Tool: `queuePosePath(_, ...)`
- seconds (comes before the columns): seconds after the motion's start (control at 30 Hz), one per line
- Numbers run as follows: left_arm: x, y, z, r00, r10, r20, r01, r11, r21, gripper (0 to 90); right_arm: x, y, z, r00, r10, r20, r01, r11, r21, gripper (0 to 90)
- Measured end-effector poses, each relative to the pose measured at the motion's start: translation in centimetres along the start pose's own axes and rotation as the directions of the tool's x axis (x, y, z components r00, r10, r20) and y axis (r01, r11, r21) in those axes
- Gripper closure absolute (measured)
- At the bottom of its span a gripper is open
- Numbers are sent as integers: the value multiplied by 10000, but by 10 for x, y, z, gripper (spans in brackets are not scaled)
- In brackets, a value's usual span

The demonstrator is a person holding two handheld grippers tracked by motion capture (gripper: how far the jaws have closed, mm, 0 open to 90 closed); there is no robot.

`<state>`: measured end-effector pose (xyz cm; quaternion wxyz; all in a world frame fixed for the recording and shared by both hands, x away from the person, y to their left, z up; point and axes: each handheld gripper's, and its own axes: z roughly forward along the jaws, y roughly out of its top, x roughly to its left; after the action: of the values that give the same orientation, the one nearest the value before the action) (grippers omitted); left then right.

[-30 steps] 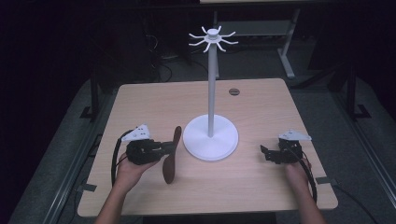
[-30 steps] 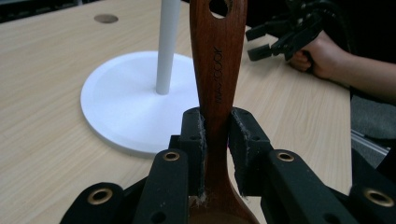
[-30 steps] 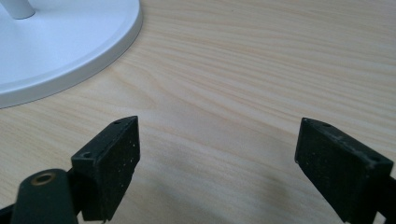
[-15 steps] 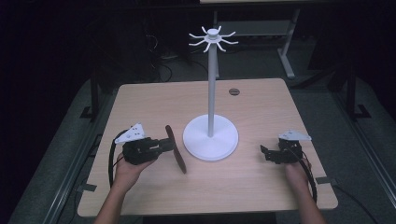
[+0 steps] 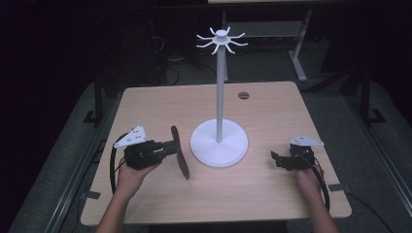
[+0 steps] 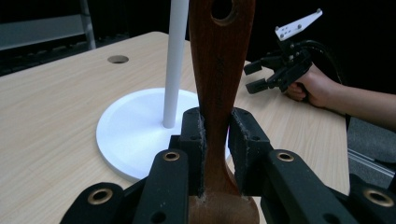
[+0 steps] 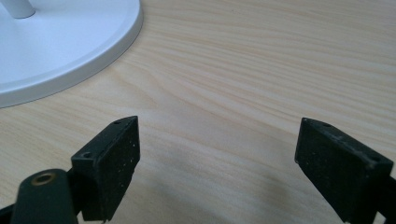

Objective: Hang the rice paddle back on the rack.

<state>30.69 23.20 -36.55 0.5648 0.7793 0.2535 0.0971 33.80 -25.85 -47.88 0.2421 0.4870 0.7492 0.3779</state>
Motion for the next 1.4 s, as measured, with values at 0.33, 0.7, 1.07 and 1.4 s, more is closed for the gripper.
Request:
queuePosePath(0.33, 2, 13, -6, 10000, 0, -62, 0, 10000, -94, 759, 0, 0, 0, 10000, -30, 0, 30, 10000, -6, 135)
queuePosePath(0.7, 5, 45, -12, 9998, 196, 8, -195, 9990, -409, 759, 0, 0, 0, 10000, -14, 10, 14, 10000, -5, 135)
queuePosePath(1.07, 7, 79, -8, 9987, 489, 163, -477, 9965, -685, 759, 0, 0, 0, 10000, -36, 20, 36, 10000, -8, 135)
queuePosePath(1.4, 9, 109, -2, 9965, 787, 263, -762, 9932, -875, 759, 0, 0, 0, 10000, -35, 15, 35, 10000, -8, 135)
